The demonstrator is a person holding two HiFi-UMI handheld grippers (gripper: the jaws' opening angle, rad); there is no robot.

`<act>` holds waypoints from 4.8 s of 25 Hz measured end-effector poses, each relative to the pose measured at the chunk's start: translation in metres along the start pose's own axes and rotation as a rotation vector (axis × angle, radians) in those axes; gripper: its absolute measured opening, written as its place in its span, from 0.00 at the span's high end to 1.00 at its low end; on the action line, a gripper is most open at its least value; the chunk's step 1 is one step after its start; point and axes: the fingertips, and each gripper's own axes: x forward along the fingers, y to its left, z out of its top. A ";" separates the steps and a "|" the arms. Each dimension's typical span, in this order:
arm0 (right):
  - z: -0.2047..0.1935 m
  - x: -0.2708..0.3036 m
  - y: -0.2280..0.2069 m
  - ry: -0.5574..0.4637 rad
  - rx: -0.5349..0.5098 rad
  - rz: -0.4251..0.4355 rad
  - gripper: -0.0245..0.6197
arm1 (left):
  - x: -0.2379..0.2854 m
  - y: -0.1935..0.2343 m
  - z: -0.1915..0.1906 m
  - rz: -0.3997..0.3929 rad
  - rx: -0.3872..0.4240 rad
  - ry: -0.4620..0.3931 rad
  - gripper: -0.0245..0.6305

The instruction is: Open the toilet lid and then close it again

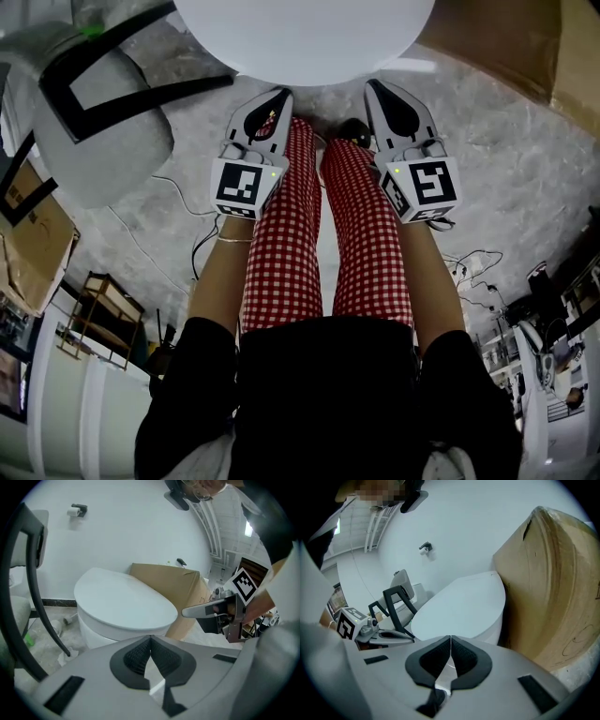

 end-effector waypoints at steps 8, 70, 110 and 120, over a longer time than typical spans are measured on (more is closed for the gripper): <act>0.030 -0.010 0.018 -0.066 0.009 0.025 0.93 | -0.009 -0.017 0.026 -0.051 0.062 -0.024 0.96; 0.294 -0.121 0.076 -0.404 -0.069 0.025 0.93 | -0.074 -0.125 0.317 -0.317 0.367 -0.212 0.96; 0.394 -0.184 0.123 -0.551 -0.100 0.048 0.93 | -0.190 -0.078 0.434 -0.179 0.374 -0.323 0.96; 0.412 -0.209 0.137 -0.570 -0.135 0.059 0.93 | -0.212 -0.097 0.450 -0.128 0.419 -0.358 0.96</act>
